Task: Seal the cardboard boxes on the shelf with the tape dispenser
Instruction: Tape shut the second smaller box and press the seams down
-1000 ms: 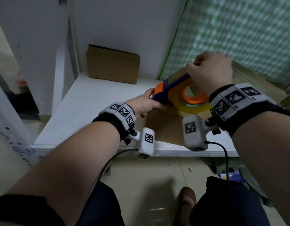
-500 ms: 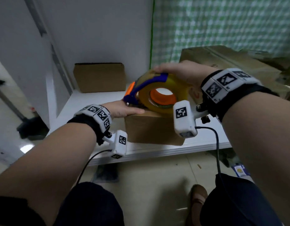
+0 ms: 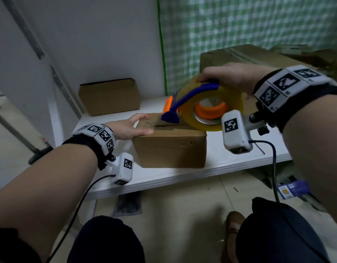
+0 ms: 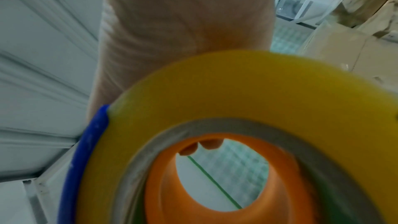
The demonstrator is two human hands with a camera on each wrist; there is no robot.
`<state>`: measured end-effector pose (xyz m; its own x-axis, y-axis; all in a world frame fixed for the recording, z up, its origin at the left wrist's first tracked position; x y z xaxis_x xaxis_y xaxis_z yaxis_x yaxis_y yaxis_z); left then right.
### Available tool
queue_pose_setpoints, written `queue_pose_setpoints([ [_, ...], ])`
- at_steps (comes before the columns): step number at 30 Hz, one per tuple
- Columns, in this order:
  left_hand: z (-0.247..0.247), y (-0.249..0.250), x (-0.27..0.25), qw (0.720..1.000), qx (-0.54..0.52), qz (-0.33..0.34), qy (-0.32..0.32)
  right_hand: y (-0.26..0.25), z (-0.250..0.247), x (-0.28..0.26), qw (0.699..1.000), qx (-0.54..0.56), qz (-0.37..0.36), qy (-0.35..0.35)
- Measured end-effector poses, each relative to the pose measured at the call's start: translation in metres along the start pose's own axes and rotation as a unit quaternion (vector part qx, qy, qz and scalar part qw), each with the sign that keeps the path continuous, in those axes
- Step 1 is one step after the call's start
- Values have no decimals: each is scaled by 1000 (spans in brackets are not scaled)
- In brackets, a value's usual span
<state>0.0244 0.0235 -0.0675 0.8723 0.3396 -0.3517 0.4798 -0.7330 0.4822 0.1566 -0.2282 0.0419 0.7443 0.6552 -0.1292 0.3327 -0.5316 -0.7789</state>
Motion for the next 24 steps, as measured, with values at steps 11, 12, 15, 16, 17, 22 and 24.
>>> queue_pose_setpoints([
  [11,-6,72,9,979,167,108,-41,-1,6,-2,998,20,-8,64],
  [12,-7,72,14,976,192,98,-32,-1,6,-2,998,21,-9,67],
  [15,-6,77,20,976,193,95,-33,0,5,-2,997,25,-11,71],
  [16,-5,80,18,978,182,92,-39,0,5,-2,997,26,-13,70],
  [17,-3,83,14,980,176,87,-46,1,5,-1,997,29,-14,70],
  [22,-4,87,12,981,176,81,-14,2,0,-6,999,7,-25,34],
  [24,-4,88,13,972,220,80,-13,9,-9,-11,999,-11,-22,29],
])
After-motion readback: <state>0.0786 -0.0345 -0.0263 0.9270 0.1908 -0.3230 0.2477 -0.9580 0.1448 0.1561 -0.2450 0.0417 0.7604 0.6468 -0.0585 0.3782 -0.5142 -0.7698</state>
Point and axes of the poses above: each hand's wrist, its own x-axis towards the middle knuckle, its own z-axis out of the palm, y = z × x, the point moved 3 cm from there along x, towards the middle knuckle, and after that the axes turned 2 degrees about x, right-handed, at the moved point
